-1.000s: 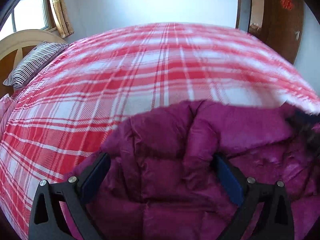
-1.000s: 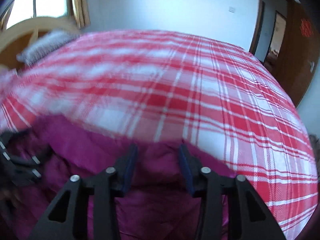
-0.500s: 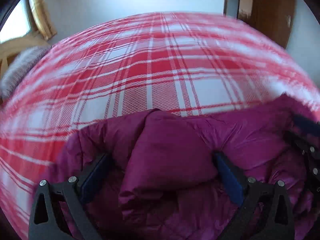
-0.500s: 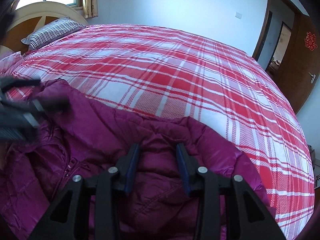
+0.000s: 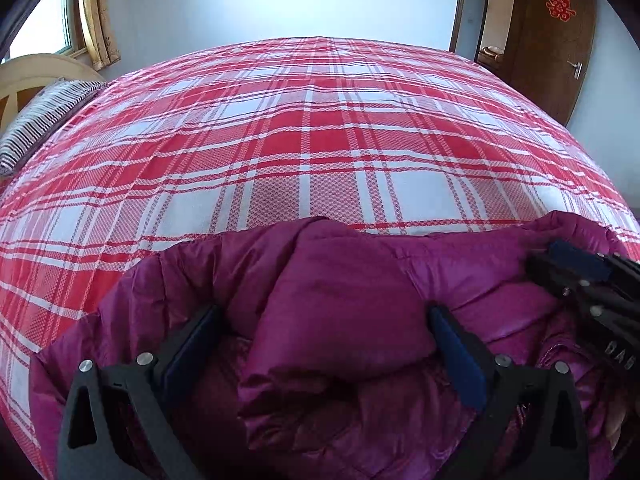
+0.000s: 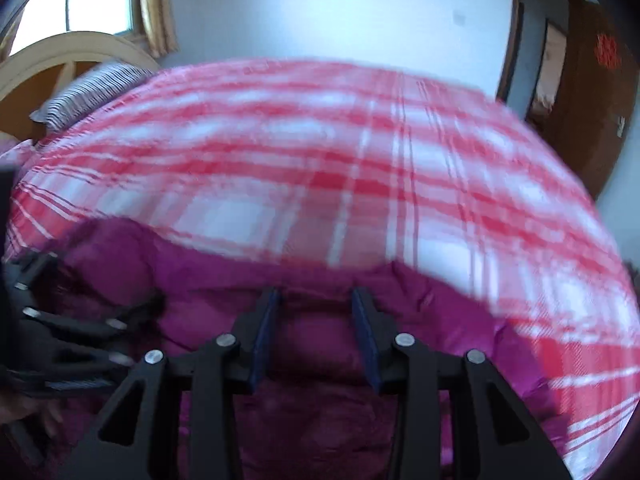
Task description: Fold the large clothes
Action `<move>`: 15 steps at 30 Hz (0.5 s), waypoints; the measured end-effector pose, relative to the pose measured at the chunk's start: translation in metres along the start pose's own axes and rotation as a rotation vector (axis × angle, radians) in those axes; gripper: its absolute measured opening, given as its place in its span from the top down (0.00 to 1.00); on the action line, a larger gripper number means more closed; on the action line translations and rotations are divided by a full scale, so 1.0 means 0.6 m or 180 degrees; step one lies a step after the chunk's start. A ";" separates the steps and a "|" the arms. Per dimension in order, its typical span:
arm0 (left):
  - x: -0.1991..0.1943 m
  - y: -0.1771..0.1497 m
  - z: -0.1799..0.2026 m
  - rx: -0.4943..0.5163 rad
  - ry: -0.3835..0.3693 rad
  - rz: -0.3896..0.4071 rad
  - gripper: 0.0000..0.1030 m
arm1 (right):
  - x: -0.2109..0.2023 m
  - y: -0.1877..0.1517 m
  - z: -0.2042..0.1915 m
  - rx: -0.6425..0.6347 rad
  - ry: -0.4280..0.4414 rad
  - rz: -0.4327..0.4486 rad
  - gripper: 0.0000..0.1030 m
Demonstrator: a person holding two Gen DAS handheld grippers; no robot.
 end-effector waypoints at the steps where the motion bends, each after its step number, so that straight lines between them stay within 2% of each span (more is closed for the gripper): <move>1: 0.001 0.000 -0.001 -0.0012 -0.0019 -0.0003 0.01 | 0.005 -0.006 0.009 0.0118 0.0132 0.0013 0.62; 2: 0.002 0.001 -0.001 -0.0025 -0.0039 -0.0006 0.01 | 0.002 -0.005 0.015 0.0197 0.0196 0.0047 0.65; 5: -0.017 0.009 -0.010 -0.0095 -0.0027 0.0072 0.01 | 0.004 -0.010 0.018 0.0232 0.0246 0.0050 0.65; 10: -0.102 0.060 -0.027 -0.0298 -0.0100 0.0592 0.01 | 0.012 -0.008 0.019 0.0235 0.0258 0.0074 0.65; 13: -0.102 0.071 0.005 -0.0192 -0.0210 0.0518 0.01 | 0.011 -0.010 0.015 0.0208 0.0228 0.0077 0.65; 15: -0.068 0.055 0.033 0.0029 -0.0145 0.0327 0.01 | 0.008 -0.013 0.015 0.0197 0.0219 0.0086 0.65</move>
Point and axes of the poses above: each gripper's, at about its wrist camera, not at the fingertips, and x roughly the way its jaws point, z to its right, y to its top, the point moved 8 cm from there along x, roughly the way its jaws point, and after that the axes turned 13 degrees about y, right-handed, at the moved point
